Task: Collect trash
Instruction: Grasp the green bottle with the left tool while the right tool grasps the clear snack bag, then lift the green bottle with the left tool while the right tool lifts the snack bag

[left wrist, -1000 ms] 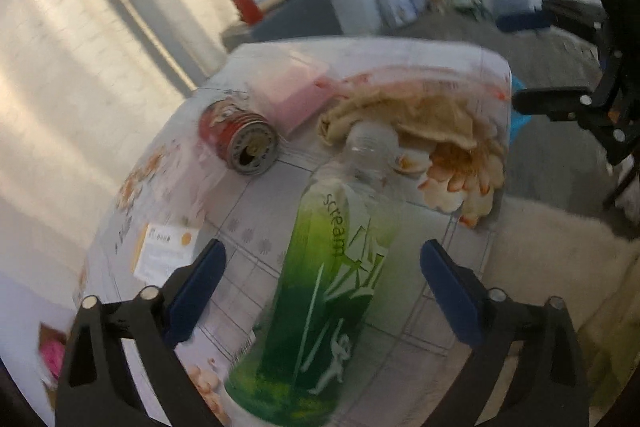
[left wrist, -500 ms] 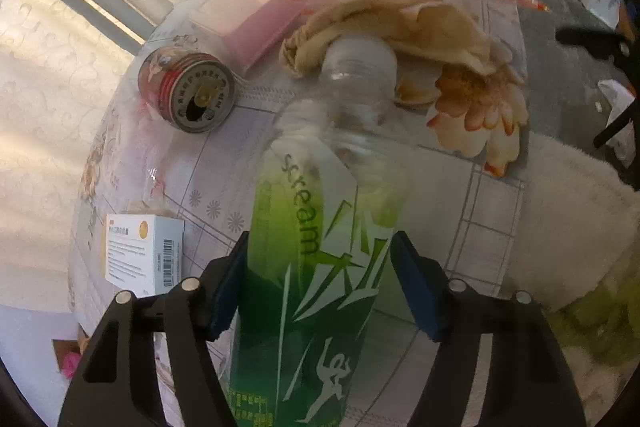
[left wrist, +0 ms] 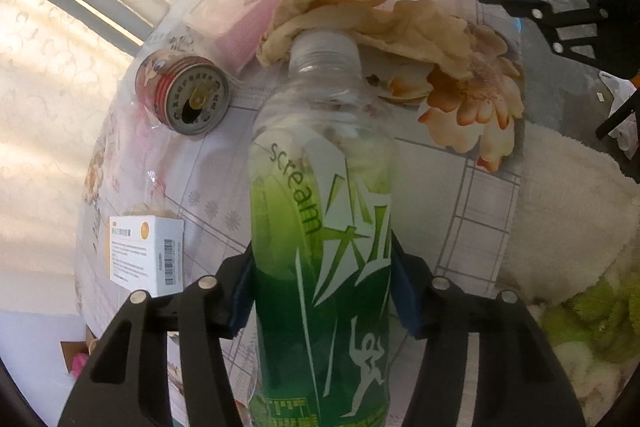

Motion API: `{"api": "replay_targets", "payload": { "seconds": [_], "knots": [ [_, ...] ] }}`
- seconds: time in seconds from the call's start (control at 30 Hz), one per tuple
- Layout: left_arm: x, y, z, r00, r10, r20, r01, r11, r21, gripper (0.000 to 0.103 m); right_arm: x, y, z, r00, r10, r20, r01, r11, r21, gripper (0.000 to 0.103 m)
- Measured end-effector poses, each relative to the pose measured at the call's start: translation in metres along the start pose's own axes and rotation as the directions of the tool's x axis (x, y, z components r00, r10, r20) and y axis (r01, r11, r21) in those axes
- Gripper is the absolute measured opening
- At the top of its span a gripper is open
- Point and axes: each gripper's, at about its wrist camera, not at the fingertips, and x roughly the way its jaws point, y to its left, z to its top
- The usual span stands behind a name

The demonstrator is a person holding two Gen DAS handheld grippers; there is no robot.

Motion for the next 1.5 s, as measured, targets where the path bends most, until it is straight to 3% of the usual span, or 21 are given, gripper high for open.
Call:
{"api": "replay_targets", "payload": {
  "seconds": [0.33,0.57,0.77,0.93,1.1,1.27,1.5],
  "knots": [
    [-0.009,0.0,-0.008,1.0,-0.02,0.004,0.02,0.997,-0.073,0.055,0.015,0.016,-0.001,0.996,-0.077,0.039,0.081,0.989,-0.125,0.01],
    [-0.018,0.008,-0.02,0.999,-0.04,0.036,0.046,0.982,-0.181,0.055,0.005,0.003,0.0,0.995,-0.095,0.034,0.096,0.994,-0.058,0.003],
    [-0.032,0.025,-0.031,0.99,-0.085,0.114,0.12,0.931,-0.345,0.055,-0.005,-0.021,0.009,0.997,-0.081,0.001,0.081,0.995,0.065,0.002],
    [-0.045,0.033,-0.039,0.981,-0.066,0.184,0.143,0.885,-0.443,0.055,-0.016,-0.038,0.016,0.997,-0.082,-0.005,0.081,0.978,0.191,0.002],
    [-0.063,0.038,-0.047,0.962,-0.025,0.271,0.17,0.832,-0.528,0.055,-0.025,-0.058,0.025,0.997,-0.081,0.007,0.075,0.946,0.316,0.002],
    [-0.083,0.04,-0.057,0.93,0.018,0.367,0.223,0.768,-0.6,0.055,-0.038,-0.07,0.03,0.996,-0.079,0.027,0.062,0.917,0.395,0.001],
    [-0.109,0.031,-0.067,0.882,0.046,0.469,0.288,0.734,-0.614,0.055,-0.072,-0.077,0.028,0.994,-0.095,0.051,0.061,0.886,0.459,0.001]
  ]
}}
